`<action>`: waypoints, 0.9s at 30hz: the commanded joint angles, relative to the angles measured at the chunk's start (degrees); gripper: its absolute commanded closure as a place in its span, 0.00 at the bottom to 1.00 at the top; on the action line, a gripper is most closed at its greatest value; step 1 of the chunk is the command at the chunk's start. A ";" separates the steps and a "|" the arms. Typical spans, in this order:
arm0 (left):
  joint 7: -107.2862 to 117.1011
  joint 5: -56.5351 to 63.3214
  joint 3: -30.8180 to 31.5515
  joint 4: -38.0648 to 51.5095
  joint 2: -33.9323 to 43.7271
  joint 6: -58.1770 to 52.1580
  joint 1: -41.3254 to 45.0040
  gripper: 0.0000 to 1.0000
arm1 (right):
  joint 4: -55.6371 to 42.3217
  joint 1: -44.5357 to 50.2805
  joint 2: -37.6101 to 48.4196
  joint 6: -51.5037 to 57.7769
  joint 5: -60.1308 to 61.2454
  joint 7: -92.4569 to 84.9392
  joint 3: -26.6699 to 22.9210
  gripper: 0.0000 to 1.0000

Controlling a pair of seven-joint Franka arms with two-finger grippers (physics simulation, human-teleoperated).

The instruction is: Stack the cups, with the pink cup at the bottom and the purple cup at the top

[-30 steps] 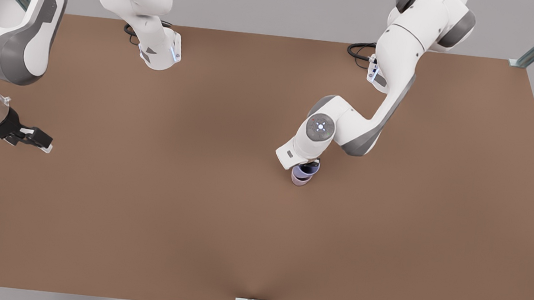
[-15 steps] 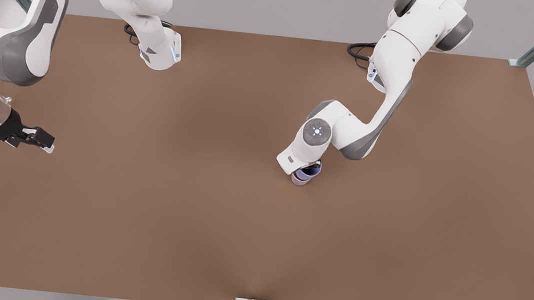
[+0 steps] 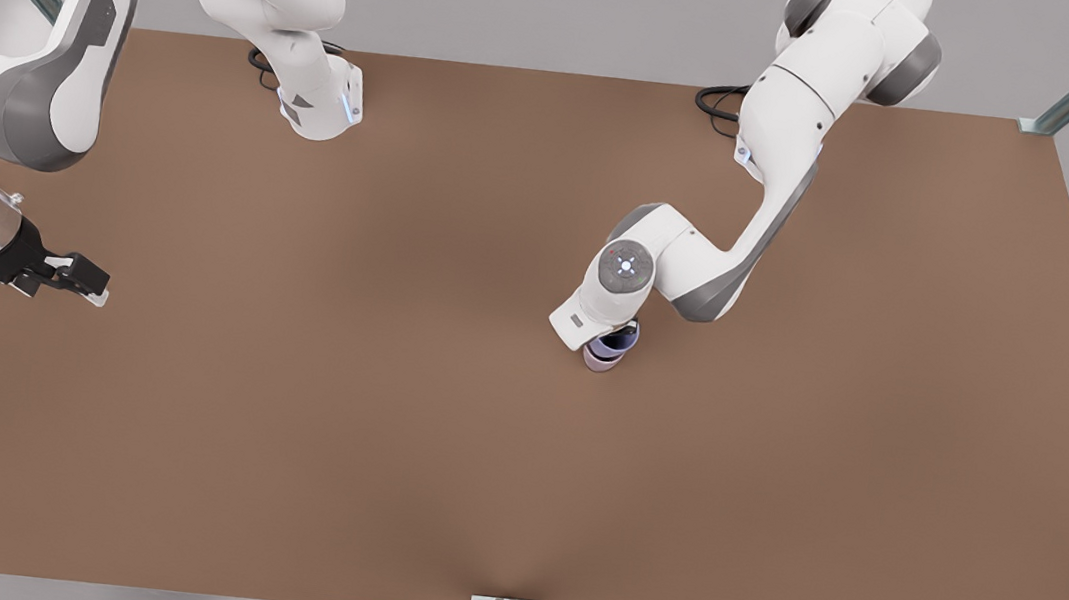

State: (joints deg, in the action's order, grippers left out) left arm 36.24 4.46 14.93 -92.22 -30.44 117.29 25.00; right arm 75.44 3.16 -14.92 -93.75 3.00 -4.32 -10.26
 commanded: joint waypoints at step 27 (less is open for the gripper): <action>-27.01 -1.38 -18.09 19.63 4.77 -33.53 -1.01 0.00 | -0.03 -0.08 0.07 -0.38 -0.02 -0.60 -0.03 0.00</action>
State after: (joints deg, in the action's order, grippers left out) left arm 31.19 3.94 -0.65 -73.14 -26.30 96.01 23.99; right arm 75.44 3.15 -14.92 -94.07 2.90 -4.86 -10.26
